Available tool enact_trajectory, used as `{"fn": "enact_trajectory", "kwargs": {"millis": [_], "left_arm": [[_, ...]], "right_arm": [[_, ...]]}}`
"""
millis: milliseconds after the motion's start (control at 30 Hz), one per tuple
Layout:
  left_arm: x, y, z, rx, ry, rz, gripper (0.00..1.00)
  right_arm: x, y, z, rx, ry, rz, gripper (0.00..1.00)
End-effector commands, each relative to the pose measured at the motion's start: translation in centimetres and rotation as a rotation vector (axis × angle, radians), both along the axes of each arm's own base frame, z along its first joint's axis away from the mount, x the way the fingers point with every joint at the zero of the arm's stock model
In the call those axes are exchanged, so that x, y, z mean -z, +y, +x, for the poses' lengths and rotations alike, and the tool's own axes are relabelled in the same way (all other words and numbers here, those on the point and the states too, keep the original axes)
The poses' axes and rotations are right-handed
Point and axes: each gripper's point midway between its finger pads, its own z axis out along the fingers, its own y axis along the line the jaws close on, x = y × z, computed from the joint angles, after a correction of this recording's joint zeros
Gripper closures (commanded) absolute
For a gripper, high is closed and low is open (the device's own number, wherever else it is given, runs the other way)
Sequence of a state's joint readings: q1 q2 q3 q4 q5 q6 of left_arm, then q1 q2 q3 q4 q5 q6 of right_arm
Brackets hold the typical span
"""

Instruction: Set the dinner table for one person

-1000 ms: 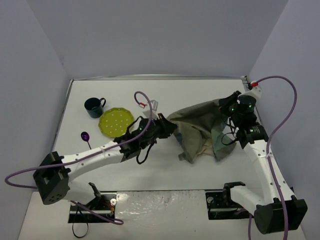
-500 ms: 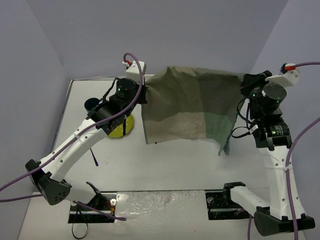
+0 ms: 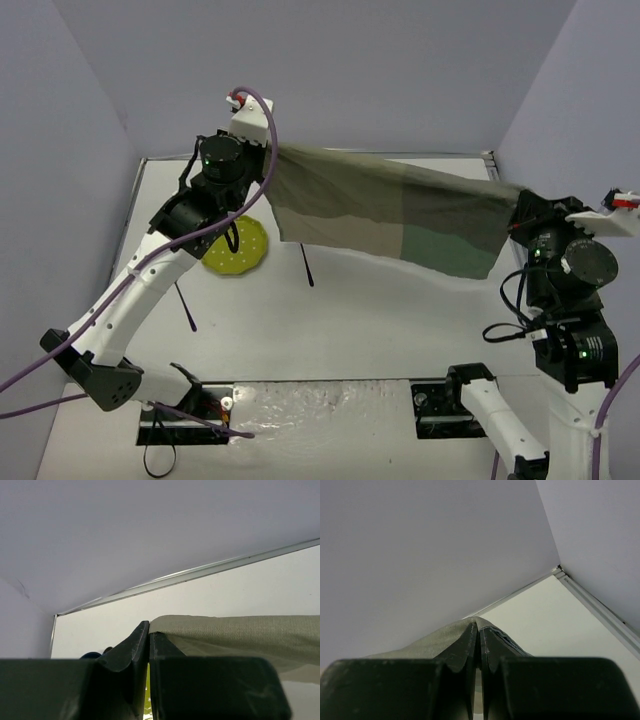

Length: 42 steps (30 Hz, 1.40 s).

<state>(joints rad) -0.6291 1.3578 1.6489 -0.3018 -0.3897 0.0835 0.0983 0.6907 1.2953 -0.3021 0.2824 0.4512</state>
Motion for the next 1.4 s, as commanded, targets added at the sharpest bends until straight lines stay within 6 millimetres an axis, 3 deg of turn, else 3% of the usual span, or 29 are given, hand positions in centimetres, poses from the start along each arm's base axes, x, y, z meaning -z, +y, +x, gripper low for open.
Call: {"fn": "enact_trajectory", "kwargs": {"millis": [0,167,233,333,367,400,467,500,567,600,633,667,767,900,967,1067,1133,1167,1233,1300,1367], "left_arm": [[-6.6,5.3,-1.4,-0.134,-0.188,-0.031,1.0],[-7.8,6.6,-1.2,-0.153,-0.241,0.013,1.0],[-8.0,6.1,-0.6,-0.134,-0.251,0.015,1.0],[-7.9,5.3,1.3,-0.12,-0.238,0.038,1.0],[-7.0,4.6,2.7,-0.118,-0.216,0.056,1.0],[-7.5,4.6,2.8,-0.114,-0.223,0.053,1.0],[-6.1,2.9,5.6,-0.086,-0.182,0.076,1.0],[-6.8,2.4,6.2,-0.07,-0.193,0.069,1.0],[-6.0,0.6,8.8,-0.042,-0.176,0.083,1.0],[-7.4,0.1,9.3,-0.027,-0.203,0.07,1.0],[-7.6,-0.7,10.4,-0.014,-0.205,0.068,1.0],[-6.1,-1.7,12.1,0.0,-0.172,0.08,1.0],[-8.2,-4.5,14.5,0.074,-0.22,0.028,1.0],[-11.5,-6.5,15.3,0.193,-0.343,-0.137,1.0],[-13.2,-6.3,14.7,0.207,-0.389,-0.162,1.0],[-15.3,-6.2,13.2,0.237,-0.453,-0.156,1.0],[-15.4,-6.4,12.8,0.256,-0.505,-0.141,1.0],[-13.7,-6.9,12.9,0.279,-0.516,-0.124,1.0],[-8.4,-8.1,13.5,0.333,-0.458,-0.084,1.0],[-4.8,-9.1,13.7,0.38,-0.43,-0.055,1.0],[2.5,-9.7,14.4,0.394,-0.312,-0.033,1.0]], "right_arm": [[1.2,0.1,-1.6,-0.015,0.008,0.019,1.0],[4.1,1.4,-1.6,-0.076,0.067,0.062,1.0],[5.2,1.5,-1.0,-0.079,0.098,0.069,1.0],[7.1,1.4,1.1,-0.058,0.175,0.07,1.0],[7.6,1.2,1.7,-0.044,0.194,0.068,1.0],[7.9,1.1,2.3,-0.032,0.208,0.065,1.0],[8.2,0.9,3.8,-0.013,0.225,0.055,1.0],[8.3,0.7,4.6,0.002,0.233,0.05,1.0],[7.5,0.2,5.7,0.034,0.224,0.042,1.0],[7.2,-0.3,6.4,0.063,0.226,0.036,1.0],[6.5,-0.7,6.9,0.086,0.217,0.032,1.0],[5.2,-0.9,7.2,0.103,0.189,0.032,1.0],[1.9,-2.3,7.0,0.172,0.111,0.009,1.0],[-3.8,-4.0,4.9,0.255,-0.029,-0.031,1.0],[-5.1,-4.2,3.8,0.261,-0.062,-0.059,1.0],[-5.3,-3.6,2.6,0.21,-0.094,-0.108,1.0],[-3.7,-2.9,2.1,0.167,-0.086,-0.126,1.0],[-2.0,-2.5,1.8,0.138,-0.071,-0.131,1.0],[1.6,-1.5,1.8,0.075,-0.022,-0.135,1.0],[4.8,-0.7,1.4,0.027,0.029,-0.115,1.0],[9.2,1.0,1.8,-0.058,0.098,-0.048,1.0]]}}
